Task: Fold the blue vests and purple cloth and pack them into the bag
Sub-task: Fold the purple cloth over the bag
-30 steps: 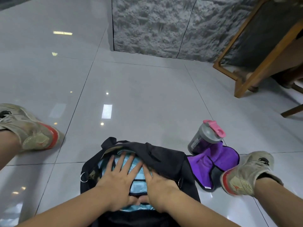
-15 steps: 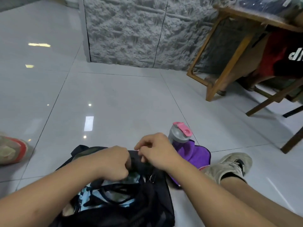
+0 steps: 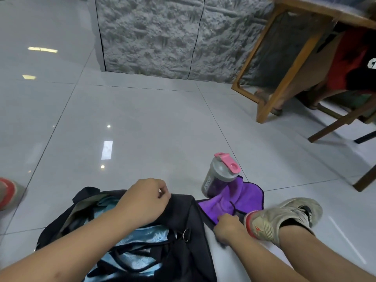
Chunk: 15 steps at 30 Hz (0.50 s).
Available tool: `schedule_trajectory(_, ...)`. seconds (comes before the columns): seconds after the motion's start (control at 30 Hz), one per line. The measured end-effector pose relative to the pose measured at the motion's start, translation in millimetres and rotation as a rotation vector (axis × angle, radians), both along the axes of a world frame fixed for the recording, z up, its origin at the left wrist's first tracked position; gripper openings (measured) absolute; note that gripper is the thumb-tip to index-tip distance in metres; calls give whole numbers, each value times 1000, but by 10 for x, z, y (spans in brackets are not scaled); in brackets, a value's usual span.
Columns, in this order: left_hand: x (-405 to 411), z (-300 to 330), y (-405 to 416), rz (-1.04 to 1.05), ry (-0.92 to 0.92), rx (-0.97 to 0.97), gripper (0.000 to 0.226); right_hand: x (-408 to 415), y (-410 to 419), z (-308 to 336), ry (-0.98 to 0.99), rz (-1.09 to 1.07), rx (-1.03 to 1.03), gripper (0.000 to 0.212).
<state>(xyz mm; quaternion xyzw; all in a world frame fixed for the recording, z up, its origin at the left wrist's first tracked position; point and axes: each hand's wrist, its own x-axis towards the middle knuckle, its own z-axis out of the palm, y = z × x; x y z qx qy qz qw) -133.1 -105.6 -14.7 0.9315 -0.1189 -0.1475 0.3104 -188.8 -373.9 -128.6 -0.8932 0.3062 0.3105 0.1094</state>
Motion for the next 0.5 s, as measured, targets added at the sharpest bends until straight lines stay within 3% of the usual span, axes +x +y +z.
schedule_trajectory(0.27,36,2,-205,-11,35,-34,15,-1,8,-41,-101,-3,-60,49)
schedule_trajectory(0.33,35,29,-331,-24,47,-49,15,-7,11,0,-134,27,-42,38)
schedule_trajectory(0.4,20,38,-468,-45,44,-58,15,-9,33,69,-217,42,-19,14)
schedule_trajectory(0.5,-23,-16,-643,-72,56,-104,12,-4,61,199,-461,-3,2,27)
